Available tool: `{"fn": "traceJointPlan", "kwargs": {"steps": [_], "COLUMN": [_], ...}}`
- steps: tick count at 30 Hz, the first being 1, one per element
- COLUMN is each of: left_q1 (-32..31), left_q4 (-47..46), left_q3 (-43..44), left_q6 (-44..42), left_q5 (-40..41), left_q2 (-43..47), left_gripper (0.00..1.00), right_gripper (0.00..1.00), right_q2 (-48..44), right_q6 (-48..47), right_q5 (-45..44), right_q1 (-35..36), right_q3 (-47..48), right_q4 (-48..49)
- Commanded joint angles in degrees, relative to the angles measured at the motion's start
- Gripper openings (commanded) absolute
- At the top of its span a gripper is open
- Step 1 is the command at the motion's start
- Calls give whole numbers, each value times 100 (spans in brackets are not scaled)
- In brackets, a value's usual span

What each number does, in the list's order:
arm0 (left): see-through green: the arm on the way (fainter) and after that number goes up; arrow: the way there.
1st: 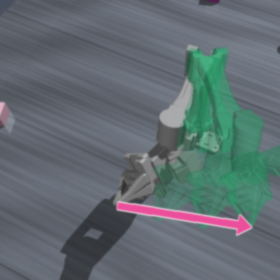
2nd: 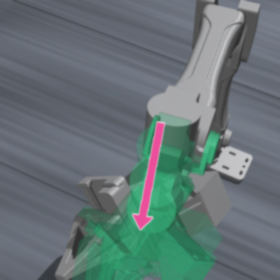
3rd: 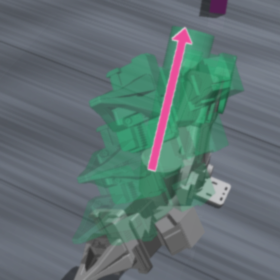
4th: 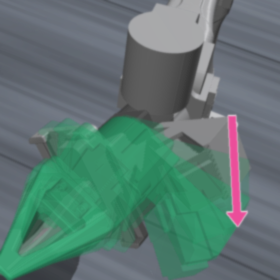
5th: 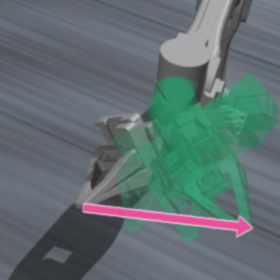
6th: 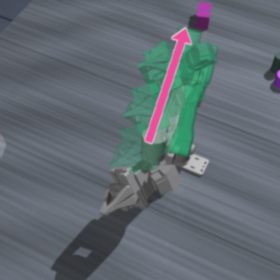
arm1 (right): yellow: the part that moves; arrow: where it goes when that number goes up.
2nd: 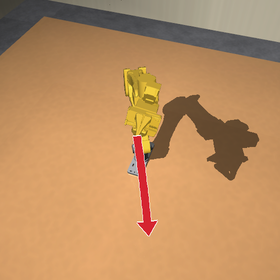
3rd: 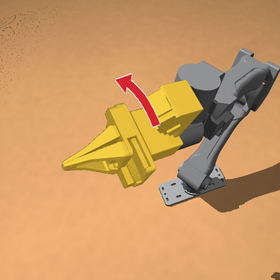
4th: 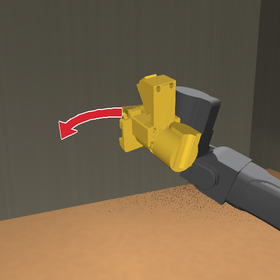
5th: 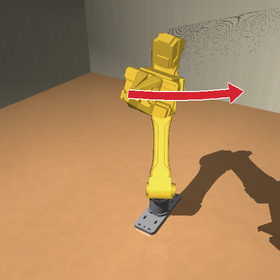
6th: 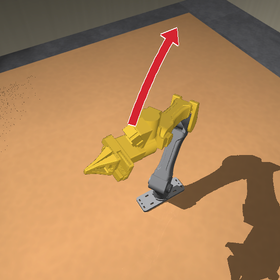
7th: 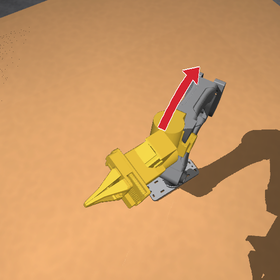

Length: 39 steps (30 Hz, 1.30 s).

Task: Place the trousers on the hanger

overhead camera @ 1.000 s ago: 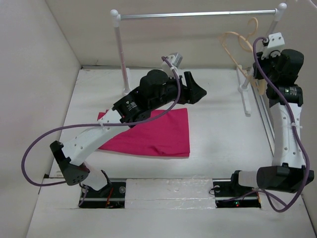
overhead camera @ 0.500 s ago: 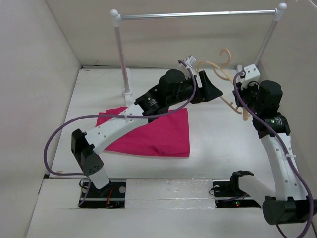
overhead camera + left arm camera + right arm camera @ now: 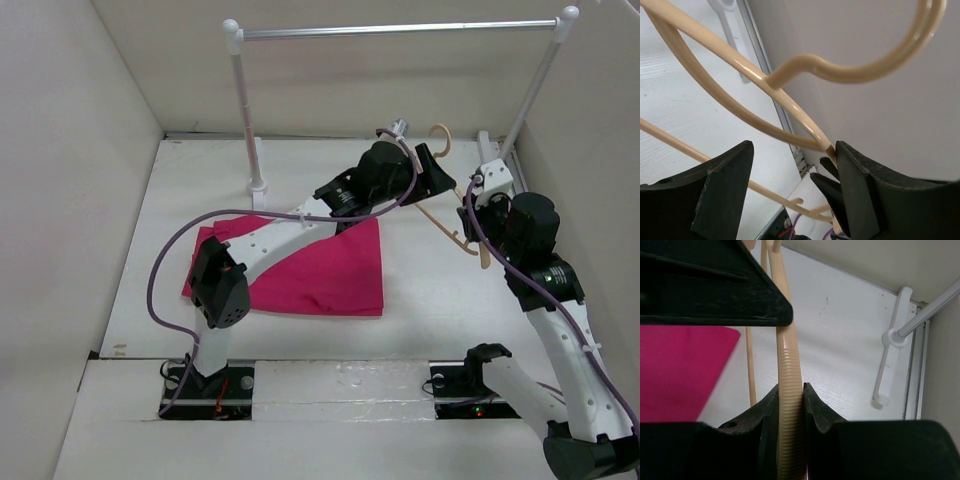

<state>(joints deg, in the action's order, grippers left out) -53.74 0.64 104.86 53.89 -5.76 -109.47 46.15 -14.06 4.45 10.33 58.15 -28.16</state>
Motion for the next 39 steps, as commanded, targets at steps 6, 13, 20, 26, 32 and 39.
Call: {"fn": "traceJointPlan", "kwargs": {"steps": [6, 13, 20, 26, 32, 39], "left_q1": [56, 56, 56, 56, 56, 56], "left_q4": [-170, 66, -223, -616, -514, -135], "left_q3": [263, 527, -79, -964, -1328, -1082], "left_q6": [122, 165, 385, 517, 553, 491], "left_q5": [215, 22, -276, -558, -549, -357], "left_q2": [-57, -425, -303, -5, 102, -294], "left_gripper": [61, 48, 0, 0, 4, 43], "right_gripper": [0, 0, 0, 5, 0, 0], "right_q2": [-229, -159, -54, -71, -115, 113], "right_q6": [150, 123, 272, 536, 572, 624], "right_q5": [-410, -980, -1631, -1570, -1569, -1710], "right_q1": [488, 1076, 1911, 2254, 2455, 2745], "right_q3": [-278, -471, -778, -1200, -1403, -1675], "right_q4": [65, 4, 21, 83, 293, 540]}}
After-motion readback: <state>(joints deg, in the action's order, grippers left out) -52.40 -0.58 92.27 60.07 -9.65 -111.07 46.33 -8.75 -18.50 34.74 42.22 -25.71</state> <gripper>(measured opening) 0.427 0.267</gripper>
